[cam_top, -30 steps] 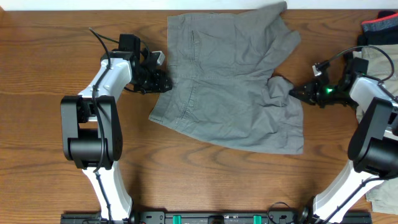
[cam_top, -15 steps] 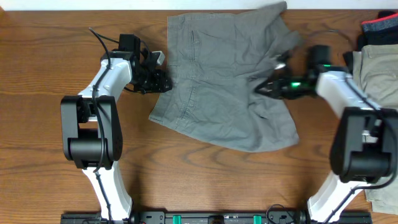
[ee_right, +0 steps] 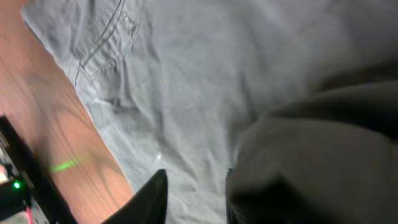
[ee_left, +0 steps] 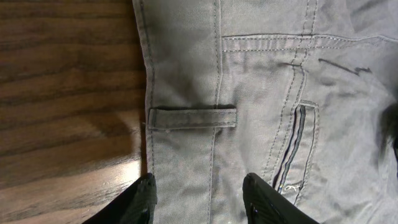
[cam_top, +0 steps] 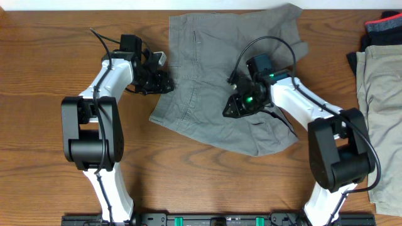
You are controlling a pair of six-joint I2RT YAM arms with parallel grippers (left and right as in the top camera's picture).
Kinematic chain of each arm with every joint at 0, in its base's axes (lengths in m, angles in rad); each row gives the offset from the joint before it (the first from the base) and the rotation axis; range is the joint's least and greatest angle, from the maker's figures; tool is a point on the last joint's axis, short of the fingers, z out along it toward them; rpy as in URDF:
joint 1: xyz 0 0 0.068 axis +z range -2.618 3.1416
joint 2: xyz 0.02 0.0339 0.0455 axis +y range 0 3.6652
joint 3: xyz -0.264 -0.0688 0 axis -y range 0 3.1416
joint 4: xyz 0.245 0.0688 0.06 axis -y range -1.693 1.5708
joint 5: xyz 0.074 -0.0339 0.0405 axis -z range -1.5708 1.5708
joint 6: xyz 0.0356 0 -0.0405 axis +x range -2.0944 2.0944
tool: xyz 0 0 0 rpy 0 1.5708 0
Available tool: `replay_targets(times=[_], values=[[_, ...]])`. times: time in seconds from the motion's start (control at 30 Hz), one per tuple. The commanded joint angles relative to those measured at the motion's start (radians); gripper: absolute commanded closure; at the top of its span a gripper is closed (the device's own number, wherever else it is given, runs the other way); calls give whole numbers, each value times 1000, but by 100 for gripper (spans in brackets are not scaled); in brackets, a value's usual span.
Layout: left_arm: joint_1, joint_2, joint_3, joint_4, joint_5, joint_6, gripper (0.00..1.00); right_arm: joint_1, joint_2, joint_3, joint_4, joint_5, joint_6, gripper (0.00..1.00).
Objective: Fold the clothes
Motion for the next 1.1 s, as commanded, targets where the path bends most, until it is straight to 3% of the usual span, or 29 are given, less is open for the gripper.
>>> replay_targets(times=[0.0,0.23,0.43,0.7,1.07], values=[[4,2,-9,-3,-12,-7,52,-49,-94,18,0,-39,-56,65],[4,2,-9,-2,-12,-7,53,-193,-269,19,-3,41,-9,65],[4,2,-9,-3,-12,-7,53,-329,-267,18,-60,59,24,67],[4,2,-9,-3,-12,-7,52,-276,-144,18,-89,26,-97,58],[4,2,-9,-3,-12,-7,52,-220,-77,18,45,62,-257,64]])
